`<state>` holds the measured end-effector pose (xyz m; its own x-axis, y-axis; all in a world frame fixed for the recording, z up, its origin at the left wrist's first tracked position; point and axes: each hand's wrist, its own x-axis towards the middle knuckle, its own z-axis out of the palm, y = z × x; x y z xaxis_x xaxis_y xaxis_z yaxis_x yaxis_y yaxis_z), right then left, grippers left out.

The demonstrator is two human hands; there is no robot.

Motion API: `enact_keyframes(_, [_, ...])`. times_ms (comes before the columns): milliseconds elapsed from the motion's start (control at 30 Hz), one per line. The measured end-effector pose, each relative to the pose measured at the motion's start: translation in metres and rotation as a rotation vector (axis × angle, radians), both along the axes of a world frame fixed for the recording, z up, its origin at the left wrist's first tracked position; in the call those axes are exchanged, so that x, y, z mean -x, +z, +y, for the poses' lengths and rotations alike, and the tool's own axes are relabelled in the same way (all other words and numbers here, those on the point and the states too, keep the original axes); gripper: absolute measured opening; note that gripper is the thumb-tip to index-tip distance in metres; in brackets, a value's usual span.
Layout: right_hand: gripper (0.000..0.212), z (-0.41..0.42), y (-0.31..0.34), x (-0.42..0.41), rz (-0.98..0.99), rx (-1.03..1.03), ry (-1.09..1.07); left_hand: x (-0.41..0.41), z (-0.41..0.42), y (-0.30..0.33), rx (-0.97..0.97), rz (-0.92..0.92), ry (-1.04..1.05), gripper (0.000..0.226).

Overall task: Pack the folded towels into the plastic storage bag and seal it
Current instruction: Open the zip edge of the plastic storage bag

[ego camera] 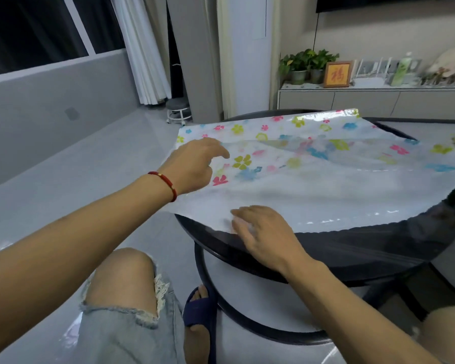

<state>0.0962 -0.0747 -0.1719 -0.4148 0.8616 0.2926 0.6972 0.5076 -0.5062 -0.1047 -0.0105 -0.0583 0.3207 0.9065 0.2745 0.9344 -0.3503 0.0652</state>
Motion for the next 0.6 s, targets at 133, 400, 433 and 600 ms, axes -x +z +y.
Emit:
enact_keyframes(133, [0.059, 0.026, 0.003, -0.050, -0.340, 0.241, -0.541, -0.043, -0.006, -0.005, -0.045, 0.129, -0.170, 0.049])
enact_keyframes(400, [0.065, 0.024, -0.017, -0.067, -0.476, 0.298, -0.426, -0.129, 0.022, -0.018, -0.043, 0.310, -0.357, 0.070])
enact_keyframes(433, [0.064, 0.027, -0.016, -0.071, -0.474, 0.301, -0.395, -0.136, 0.028, -0.018, -0.032, 0.296, -0.351, 0.075])
enact_keyframes(600, [0.061, 0.033, -0.001, -0.104, -0.486, 0.300, -0.243, -0.155, 0.054, -0.006, -0.012, 0.161, -0.315, 0.082])
